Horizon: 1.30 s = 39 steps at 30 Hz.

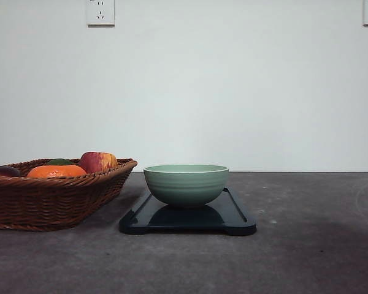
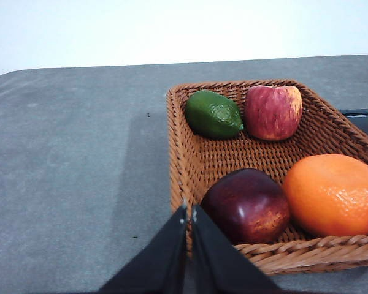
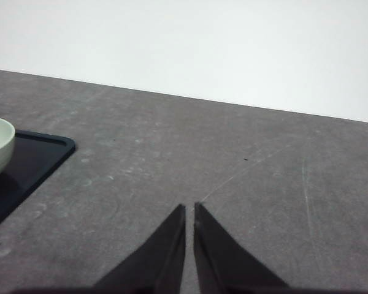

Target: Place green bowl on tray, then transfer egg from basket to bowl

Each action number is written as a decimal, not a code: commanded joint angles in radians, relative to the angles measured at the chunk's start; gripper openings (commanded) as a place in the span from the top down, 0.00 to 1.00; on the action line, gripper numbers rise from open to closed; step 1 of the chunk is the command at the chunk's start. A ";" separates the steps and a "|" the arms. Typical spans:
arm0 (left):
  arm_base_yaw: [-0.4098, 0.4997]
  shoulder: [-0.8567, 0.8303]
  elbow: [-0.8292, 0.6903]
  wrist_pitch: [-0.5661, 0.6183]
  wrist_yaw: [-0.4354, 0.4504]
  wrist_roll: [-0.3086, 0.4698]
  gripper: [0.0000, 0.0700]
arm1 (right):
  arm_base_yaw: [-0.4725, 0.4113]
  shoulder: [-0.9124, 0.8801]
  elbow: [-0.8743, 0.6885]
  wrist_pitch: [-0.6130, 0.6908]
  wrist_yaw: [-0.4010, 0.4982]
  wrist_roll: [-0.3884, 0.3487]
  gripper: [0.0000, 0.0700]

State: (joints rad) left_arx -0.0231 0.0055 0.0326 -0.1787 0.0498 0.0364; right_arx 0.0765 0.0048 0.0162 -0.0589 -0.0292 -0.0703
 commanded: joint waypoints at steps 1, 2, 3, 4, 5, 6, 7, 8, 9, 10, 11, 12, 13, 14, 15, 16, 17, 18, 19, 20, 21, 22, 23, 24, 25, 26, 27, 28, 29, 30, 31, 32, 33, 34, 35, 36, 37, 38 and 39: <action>-0.002 -0.002 -0.019 -0.008 -0.001 -0.003 1.00 | 0.000 -0.001 -0.004 0.014 0.003 0.018 0.98; -0.002 -0.002 -0.019 -0.008 -0.001 -0.003 1.00 | 0.000 -0.001 -0.004 0.014 0.003 0.018 0.98; -0.002 -0.002 -0.019 -0.008 -0.001 -0.003 1.00 | 0.000 -0.001 -0.004 0.014 0.003 0.018 0.98; -0.002 -0.001 -0.019 -0.008 -0.001 -0.003 1.00 | 0.000 -0.001 -0.004 0.014 0.003 0.018 0.98; -0.002 -0.001 -0.019 -0.008 -0.001 -0.003 1.00 | 0.000 -0.001 -0.004 0.014 0.003 0.018 0.98; -0.002 -0.002 -0.019 -0.008 -0.001 -0.003 1.00 | 0.000 -0.001 -0.004 0.014 0.003 0.018 0.98; -0.002 -0.001 -0.019 -0.008 -0.001 -0.003 1.00 | 0.000 -0.001 -0.004 0.014 0.003 0.018 0.98; -0.002 -0.001 -0.019 -0.008 -0.001 -0.003 1.00 | 0.000 -0.001 -0.004 0.014 0.003 0.018 0.98; -0.002 -0.002 -0.019 -0.008 -0.001 -0.003 1.00 | 0.000 -0.001 -0.004 0.014 0.003 0.018 0.98; -0.002 -0.002 -0.019 -0.008 -0.001 -0.003 1.00 | 0.000 -0.001 -0.004 0.014 0.003 0.018 0.98; -0.002 -0.002 -0.019 -0.008 -0.001 -0.003 1.00 | 0.000 -0.001 -0.004 0.014 0.003 0.018 0.98; -0.002 -0.002 -0.019 -0.008 -0.001 -0.003 1.00 | 0.000 -0.001 -0.004 0.014 0.003 0.018 0.98; -0.002 -0.002 -0.019 -0.008 -0.001 -0.003 1.00 | 0.000 -0.001 -0.004 0.014 0.003 0.018 0.98; -0.002 -0.002 -0.019 -0.008 -0.001 -0.003 1.00 | 0.000 -0.001 -0.004 0.014 0.003 0.018 0.98; -0.002 -0.002 -0.019 -0.008 -0.001 -0.003 1.00 | 0.000 -0.001 -0.004 0.014 0.003 0.018 0.98; -0.002 -0.002 -0.019 -0.008 -0.001 -0.003 1.00 | 0.000 -0.001 -0.004 0.014 0.003 0.018 0.98; -0.002 -0.002 -0.019 -0.008 -0.001 -0.003 1.00 | 0.000 -0.001 -0.004 0.014 0.003 0.018 0.98; -0.002 -0.002 -0.019 -0.008 -0.001 -0.003 1.00 | 0.000 -0.001 -0.004 0.014 0.003 0.018 0.98; -0.002 -0.002 -0.019 -0.008 -0.001 -0.003 1.00 | 0.000 -0.001 -0.004 0.014 0.003 0.018 0.97; -0.002 -0.002 -0.019 -0.008 -0.001 -0.003 1.00 | 0.000 -0.001 -0.004 0.014 0.003 0.018 0.97; -0.002 -0.002 -0.019 -0.008 -0.001 -0.003 1.00 | 0.000 -0.001 -0.004 0.014 0.003 0.017 0.98; -0.002 -0.002 -0.019 -0.008 -0.001 -0.003 1.00 | 0.000 -0.001 -0.004 0.014 0.003 0.018 0.98; -0.002 -0.002 -0.019 -0.008 -0.001 -0.003 1.00 | 0.000 -0.001 -0.004 0.014 0.003 0.018 0.98; -0.002 -0.002 -0.019 -0.008 -0.001 -0.003 1.00 | 0.000 -0.001 -0.004 0.014 0.003 0.018 0.98; -0.002 -0.002 -0.019 -0.008 -0.001 -0.003 1.00 | 0.000 -0.001 -0.004 0.014 0.003 0.018 0.98; -0.002 -0.002 -0.019 -0.008 -0.001 -0.003 1.00 | 0.000 -0.001 -0.004 0.014 0.003 0.018 0.98; -0.002 -0.002 -0.019 -0.008 -0.001 -0.003 1.00 | 0.000 -0.001 -0.004 0.014 0.003 0.018 0.98; -0.002 -0.002 -0.019 -0.008 -0.001 -0.003 1.00 | 0.000 -0.001 -0.004 0.014 0.003 0.018 0.98; -0.002 -0.002 -0.019 -0.008 -0.001 -0.003 1.00 | 0.000 -0.001 -0.004 0.014 0.003 0.018 0.98; -0.002 -0.002 -0.019 -0.008 -0.001 -0.003 1.00 | 0.000 -0.001 -0.004 0.014 0.003 0.018 0.98; -0.002 -0.002 -0.019 -0.008 -0.001 -0.003 1.00 | 0.000 -0.001 -0.004 0.014 0.003 0.018 0.98; -0.002 -0.002 -0.019 -0.008 -0.001 -0.003 1.00 | 0.000 -0.001 -0.004 0.014 0.003 0.018 0.98; -0.002 -0.002 -0.019 -0.008 -0.001 -0.003 1.00 | 0.000 -0.001 -0.004 0.014 0.003 0.018 0.98; -0.002 -0.002 -0.019 -0.008 -0.001 -0.003 1.00 | 0.000 -0.001 -0.004 0.014 0.003 0.018 0.98; -0.002 -0.002 -0.019 -0.008 -0.001 -0.003 1.00 | 0.000 -0.001 -0.004 0.014 0.003 0.018 0.98; -0.002 -0.002 -0.019 -0.008 -0.001 -0.003 1.00 | 0.000 -0.001 -0.004 0.014 0.003 0.018 0.98; -0.002 -0.002 -0.019 -0.008 -0.001 -0.003 1.00 | 0.000 -0.001 -0.004 0.014 0.003 0.018 0.98; -0.002 -0.002 -0.019 -0.008 -0.001 -0.003 1.00 | 0.000 -0.001 -0.004 0.014 0.003 0.018 0.98; -0.002 -0.002 -0.019 -0.008 -0.001 -0.003 1.00 | 0.000 -0.001 -0.004 0.014 0.003 0.018 0.98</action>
State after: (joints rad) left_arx -0.0231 0.0055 0.0326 -0.1787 0.0498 0.0364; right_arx 0.0765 0.0048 0.0162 -0.0586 -0.0292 -0.0701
